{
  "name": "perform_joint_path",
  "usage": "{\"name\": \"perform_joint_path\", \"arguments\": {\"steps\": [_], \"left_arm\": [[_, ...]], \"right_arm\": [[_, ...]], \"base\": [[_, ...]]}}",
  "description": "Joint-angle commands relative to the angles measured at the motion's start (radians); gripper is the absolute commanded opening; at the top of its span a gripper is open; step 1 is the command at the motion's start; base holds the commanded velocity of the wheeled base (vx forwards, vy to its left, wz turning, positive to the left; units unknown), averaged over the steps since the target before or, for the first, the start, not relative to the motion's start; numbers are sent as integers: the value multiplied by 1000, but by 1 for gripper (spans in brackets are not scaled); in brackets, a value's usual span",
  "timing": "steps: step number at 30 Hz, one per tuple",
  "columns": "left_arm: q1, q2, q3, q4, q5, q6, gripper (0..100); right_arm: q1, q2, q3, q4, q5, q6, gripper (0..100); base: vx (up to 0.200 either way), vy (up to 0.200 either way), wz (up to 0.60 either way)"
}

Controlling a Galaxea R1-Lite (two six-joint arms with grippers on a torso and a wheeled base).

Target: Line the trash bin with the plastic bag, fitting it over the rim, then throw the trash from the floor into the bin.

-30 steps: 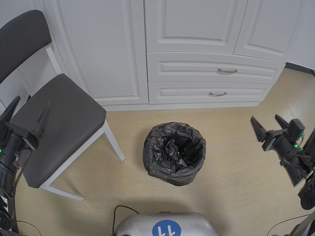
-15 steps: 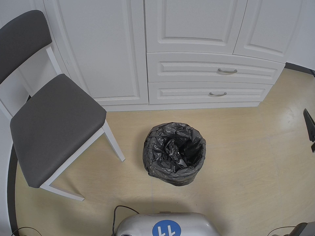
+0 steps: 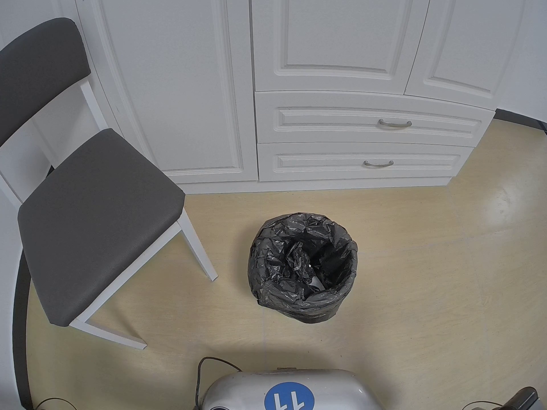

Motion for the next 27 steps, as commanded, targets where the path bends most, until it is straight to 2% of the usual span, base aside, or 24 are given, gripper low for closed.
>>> {"name": "perform_joint_path", "arguments": {"steps": [1,6,11,12,15,19,21,24,27], "left_arm": [[33,-175,-84,177,32,-73,100],[33,-175,70,178,33,-144,100],[33,-175,294,103,32,-182,100],[33,-175,318,86,30,-181,100],[33,-166,539,-106,7,-173,100],[27,-147,785,-337,-97,-170,100],[30,-157,794,-314,-132,-176,100],[35,-175,788,-152,-143,-172,100],[35,-175,794,-170,-143,-178,100]], "right_arm": [[-106,-256,-62,176,83,40,100],[-106,-254,119,68,140,63,100],[-106,-256,353,-189,249,34,100],[-106,-256,353,-189,254,33,100],[-106,-256,351,-140,281,42,100],[-106,-256,351,-28,277,34,100],[-106,-256,349,31,278,42,100],[-106,-256,349,29,281,73,100],[-106,-256,349,29,272,113,100]], "base": [[0,0,0],[0,0,0],[0,0,0],[0,0,0],[0,0,0],[0,0,0],[0,0,0],[0,0,0],[0,0,0]]}}
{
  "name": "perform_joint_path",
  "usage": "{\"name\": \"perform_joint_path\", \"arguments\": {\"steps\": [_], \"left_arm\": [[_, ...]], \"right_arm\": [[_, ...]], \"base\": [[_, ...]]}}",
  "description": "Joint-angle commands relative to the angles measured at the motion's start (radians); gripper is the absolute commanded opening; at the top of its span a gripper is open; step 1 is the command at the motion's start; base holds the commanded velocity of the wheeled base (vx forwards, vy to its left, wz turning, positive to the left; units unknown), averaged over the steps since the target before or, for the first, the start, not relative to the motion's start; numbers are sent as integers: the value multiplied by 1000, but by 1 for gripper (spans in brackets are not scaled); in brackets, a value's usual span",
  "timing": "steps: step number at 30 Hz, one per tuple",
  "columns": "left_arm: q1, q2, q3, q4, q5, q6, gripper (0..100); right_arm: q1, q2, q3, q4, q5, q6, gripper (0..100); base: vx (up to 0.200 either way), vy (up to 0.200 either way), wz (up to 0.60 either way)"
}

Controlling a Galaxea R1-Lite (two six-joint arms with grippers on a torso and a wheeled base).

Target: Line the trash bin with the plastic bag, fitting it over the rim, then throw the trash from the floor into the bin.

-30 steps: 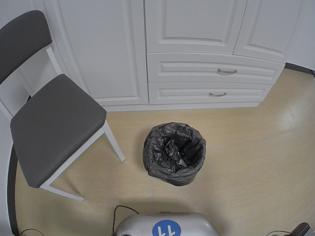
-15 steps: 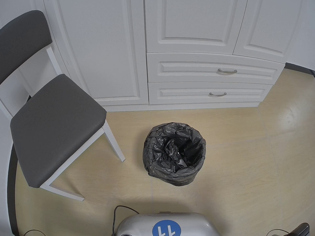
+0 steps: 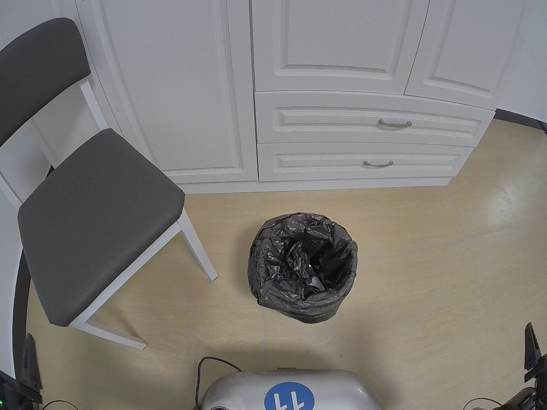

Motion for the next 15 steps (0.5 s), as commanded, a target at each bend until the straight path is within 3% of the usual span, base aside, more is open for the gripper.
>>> {"name": "perform_joint_path", "arguments": {"steps": [1,4,9,15], "left_arm": [[4,-12,89,14,-31,-13,100],[4,-12,89,14,-39,-5,100],[4,-12,89,13,-66,-7,100],[2,-12,84,86,-166,-24,100]], "right_arm": [[-3,-11,23,27,11,64,100],[-3,-10,23,28,19,99,100],[-3,-11,23,28,66,71,100],[-3,-11,23,28,137,45,100]], "base": [[0,0,0],[0,0,0],[0,0,0],[0,0,0]]}}
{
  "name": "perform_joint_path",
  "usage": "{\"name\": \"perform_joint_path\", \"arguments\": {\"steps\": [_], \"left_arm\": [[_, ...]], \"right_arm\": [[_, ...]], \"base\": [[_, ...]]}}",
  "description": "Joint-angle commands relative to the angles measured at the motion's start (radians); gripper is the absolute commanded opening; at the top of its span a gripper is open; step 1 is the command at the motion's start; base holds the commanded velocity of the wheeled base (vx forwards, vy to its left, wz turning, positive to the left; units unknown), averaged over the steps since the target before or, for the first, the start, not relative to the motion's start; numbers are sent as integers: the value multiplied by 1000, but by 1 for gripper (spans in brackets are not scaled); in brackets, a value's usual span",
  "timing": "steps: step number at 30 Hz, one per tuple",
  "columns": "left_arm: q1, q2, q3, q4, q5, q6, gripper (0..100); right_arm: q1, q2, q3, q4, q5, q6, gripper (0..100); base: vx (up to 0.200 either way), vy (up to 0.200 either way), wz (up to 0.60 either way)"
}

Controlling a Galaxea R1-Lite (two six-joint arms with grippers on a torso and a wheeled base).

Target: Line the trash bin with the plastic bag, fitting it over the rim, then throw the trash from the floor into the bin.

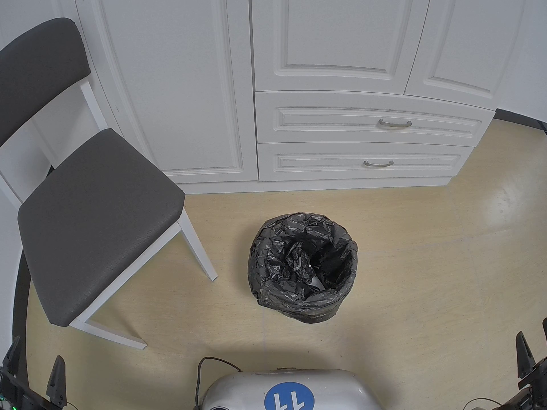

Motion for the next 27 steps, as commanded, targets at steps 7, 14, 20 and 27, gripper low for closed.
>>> {"name": "perform_joint_path", "arguments": {"steps": [7,14,20,27], "left_arm": [[-1,-11,17,3,-23,10,100],[-1,-11,17,3,-23,10,100],[0,-11,17,3,-24,12,100],[0,-11,16,3,-30,12,100]], "right_arm": [[2,-11,18,7,86,-97,100],[2,-10,12,84,60,-110,100],[3,-11,16,63,54,-91,100],[3,-10,16,64,52,-97,100]], "base": [[0,0,0],[0,0,0],[0,0,0],[0,0,0]]}}
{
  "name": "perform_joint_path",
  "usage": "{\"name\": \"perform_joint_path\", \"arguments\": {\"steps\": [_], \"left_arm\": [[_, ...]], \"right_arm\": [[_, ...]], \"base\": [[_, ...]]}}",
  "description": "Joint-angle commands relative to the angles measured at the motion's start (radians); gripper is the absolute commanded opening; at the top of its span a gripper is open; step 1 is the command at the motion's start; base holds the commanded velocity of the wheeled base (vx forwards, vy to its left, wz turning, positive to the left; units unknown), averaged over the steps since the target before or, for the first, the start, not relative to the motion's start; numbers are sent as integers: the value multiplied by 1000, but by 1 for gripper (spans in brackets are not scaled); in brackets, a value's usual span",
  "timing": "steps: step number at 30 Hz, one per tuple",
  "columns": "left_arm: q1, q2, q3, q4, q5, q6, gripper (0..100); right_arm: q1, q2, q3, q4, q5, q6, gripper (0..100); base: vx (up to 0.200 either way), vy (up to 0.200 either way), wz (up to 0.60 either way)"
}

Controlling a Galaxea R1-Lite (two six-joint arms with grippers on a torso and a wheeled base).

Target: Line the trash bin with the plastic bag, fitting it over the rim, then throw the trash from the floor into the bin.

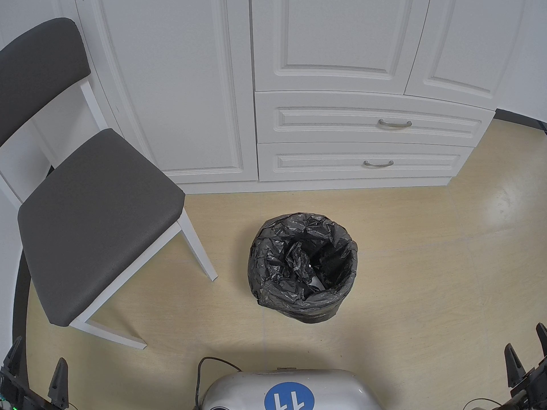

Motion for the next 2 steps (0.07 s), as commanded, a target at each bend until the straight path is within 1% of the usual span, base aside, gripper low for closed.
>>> {"name": "perform_joint_path", "arguments": {"steps": [1,2], "left_arm": [[0,-13,16,-1,2,-4,100],[0,-13,18,-1,6,-1,100]], "right_arm": [[0,-13,16,0,0,-2,100],[0,-11,16,0,0,-2,100]], "base": [[0,0,0],[0,0,0]]}}
